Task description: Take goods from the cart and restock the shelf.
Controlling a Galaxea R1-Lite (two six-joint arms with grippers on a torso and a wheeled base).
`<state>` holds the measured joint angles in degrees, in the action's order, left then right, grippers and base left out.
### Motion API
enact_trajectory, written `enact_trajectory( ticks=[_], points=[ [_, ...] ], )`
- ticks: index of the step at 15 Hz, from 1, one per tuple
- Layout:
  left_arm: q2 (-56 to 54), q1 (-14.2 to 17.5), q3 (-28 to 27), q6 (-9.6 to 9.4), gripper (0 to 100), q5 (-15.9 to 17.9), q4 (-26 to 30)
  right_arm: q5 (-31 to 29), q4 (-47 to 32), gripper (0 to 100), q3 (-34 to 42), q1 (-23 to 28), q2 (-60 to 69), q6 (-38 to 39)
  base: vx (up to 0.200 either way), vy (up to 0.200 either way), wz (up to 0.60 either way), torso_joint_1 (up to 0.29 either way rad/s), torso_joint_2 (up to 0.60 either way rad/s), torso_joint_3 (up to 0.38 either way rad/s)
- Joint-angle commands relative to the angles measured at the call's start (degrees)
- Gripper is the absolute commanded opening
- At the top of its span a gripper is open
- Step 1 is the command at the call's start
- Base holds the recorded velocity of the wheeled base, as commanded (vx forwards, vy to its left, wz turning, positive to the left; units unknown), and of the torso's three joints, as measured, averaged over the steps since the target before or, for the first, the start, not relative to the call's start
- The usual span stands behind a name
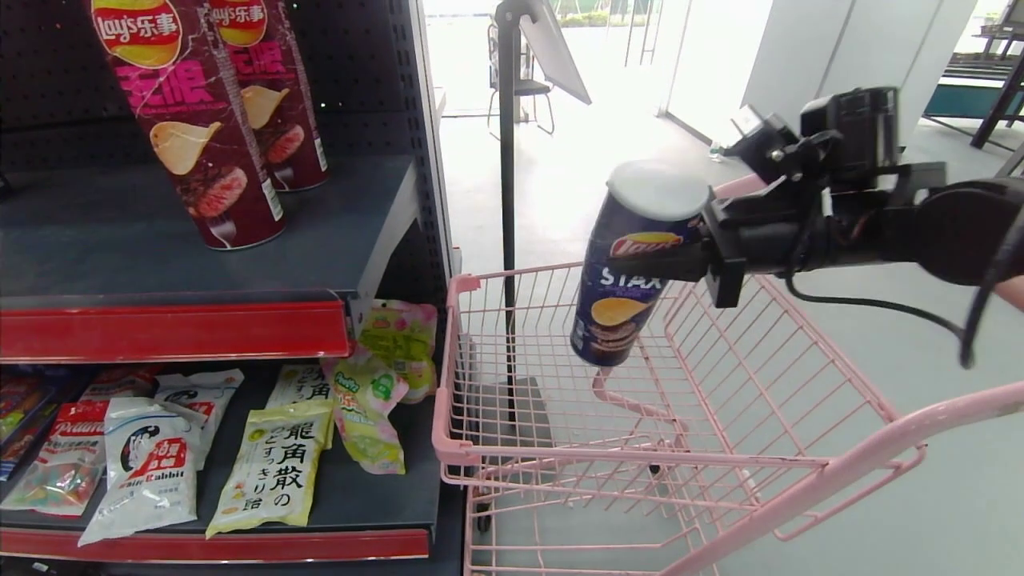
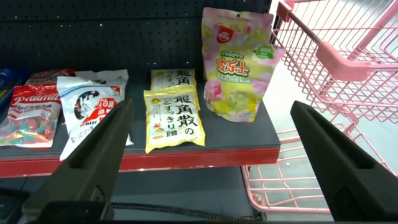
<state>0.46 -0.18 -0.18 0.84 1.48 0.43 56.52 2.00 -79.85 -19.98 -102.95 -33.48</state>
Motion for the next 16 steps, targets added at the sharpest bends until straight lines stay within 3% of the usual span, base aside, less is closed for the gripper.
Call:
enact_trajectory(
  ticks=[1,6,11,16],
  points=[
    [-0.02,0.01,0.01,0.04,100,0.02,0.01,-4.22,-0.07,0,7.07,-6.74,12.86,2.63,0.0,0.0,0.0,0.0,0.0,0.0],
    [-0.02,0.01,0.01,-0.05,100,0.02,0.01,-14.5,2.48,0,21.05,-19.92,17.43,4.3,0.0,0.0,0.0,0.0,0.0,0.0],
    [-0.02,0.01,0.01,0.04,100,0.02,0.01,-16.96,3.27,0,21.14,-21.68,16.99,4.91,0.0,0.0,0.0,0.0,0.0,0.0],
    [-0.02,0.01,0.01,-0.05,100,0.02,0.01,-16.96,3.54,0,20.61,-20.71,17.43,5.17,0.0,0.0,0.0,0.123,-0.37,-0.237]
  ],
)
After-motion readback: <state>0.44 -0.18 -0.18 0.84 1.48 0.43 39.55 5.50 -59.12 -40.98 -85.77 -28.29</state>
